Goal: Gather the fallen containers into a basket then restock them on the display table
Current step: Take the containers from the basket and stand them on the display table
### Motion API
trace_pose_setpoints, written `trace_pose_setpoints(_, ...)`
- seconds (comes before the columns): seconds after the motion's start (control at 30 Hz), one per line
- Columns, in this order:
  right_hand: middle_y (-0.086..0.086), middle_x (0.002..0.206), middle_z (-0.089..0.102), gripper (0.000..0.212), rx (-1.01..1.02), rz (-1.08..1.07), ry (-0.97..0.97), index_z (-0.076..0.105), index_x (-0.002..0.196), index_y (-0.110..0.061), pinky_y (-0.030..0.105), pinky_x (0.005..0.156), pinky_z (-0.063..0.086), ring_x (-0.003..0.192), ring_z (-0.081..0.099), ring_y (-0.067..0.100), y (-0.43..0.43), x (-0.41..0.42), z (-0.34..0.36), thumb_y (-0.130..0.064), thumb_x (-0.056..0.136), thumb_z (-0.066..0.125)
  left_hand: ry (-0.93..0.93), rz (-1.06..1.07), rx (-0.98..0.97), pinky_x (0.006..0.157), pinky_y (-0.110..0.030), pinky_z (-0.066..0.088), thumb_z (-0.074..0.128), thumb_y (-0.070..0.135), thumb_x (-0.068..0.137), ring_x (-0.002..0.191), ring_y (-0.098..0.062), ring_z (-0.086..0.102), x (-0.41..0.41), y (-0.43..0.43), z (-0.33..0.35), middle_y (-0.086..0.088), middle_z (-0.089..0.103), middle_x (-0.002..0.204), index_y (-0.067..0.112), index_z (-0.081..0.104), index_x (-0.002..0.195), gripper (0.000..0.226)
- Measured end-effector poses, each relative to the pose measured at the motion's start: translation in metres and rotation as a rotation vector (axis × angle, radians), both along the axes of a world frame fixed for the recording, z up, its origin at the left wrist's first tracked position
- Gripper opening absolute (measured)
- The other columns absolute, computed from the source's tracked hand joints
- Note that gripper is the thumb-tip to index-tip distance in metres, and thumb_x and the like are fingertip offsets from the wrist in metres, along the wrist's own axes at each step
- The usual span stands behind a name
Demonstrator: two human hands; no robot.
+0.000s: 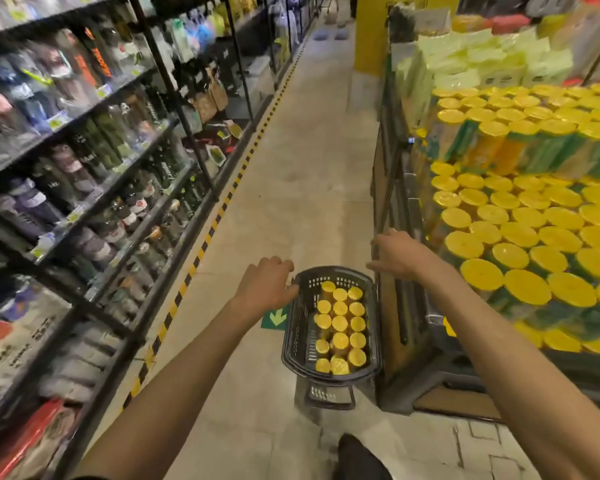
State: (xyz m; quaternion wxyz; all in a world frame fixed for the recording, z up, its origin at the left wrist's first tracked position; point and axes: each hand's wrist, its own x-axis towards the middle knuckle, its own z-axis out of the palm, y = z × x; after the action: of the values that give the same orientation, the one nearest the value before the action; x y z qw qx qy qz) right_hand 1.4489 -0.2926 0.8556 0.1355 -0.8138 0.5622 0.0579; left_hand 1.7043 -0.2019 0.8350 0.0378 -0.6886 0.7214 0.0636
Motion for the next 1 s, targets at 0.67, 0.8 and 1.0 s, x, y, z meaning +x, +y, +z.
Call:
trace_pose_setpoints(0.67, 0.014, 0.132, 0.048, 0.052, 0.31, -0.402, -0.032, 0.049, 0.135, -0.013, 0.045, 0.098, 0.046, 0.123, 0.048, 0.034, -0.057, 0.04, -0.13, -0.042, 0.093, 0.059, -0.02, -0.422, 0.3, 0.084, -0.04, 0.047, 0.05, 0.04, 0.092, 0.112, -0.032, 0.054, 0.063, -0.204, -0.094, -0.011, 0.057, 0.119, 0.015, 0.052, 0.126, 0.042)
trace_pose_setpoints(0.8, 0.014, 0.13, 0.049, 0.053, 0.376, -0.552, -0.055, 0.05, 0.133, -0.012, 0.042, 0.094, 0.046, 0.121, 0.05, 0.034, -0.043, 0.053, -0.158, -0.044, 0.092, 0.059, 0.001, -0.537, 0.381, 0.081, -0.039, 0.049, 0.052, 0.04, 0.091, 0.107, -0.031, 0.058, 0.067, -0.229, -0.126, -0.01, 0.06, 0.114, 0.017, 0.056, 0.118, 0.037)
trace_pose_setpoints(1.0, 0.014, 0.125, 0.05, 0.055, 0.458, -0.848, -0.108, 0.051, 0.131, -0.013, 0.045, 0.092, 0.049, 0.116, 0.051, 0.034, -0.026, 0.089, -0.19, -0.048, 0.09, 0.059, 0.028, -0.776, 0.455, 0.081, -0.039, 0.05, 0.053, 0.034, 0.094, 0.106, -0.032, 0.06, 0.071, -0.279, -0.166, -0.013, 0.063, 0.112, 0.014, 0.059, 0.122, 0.035)
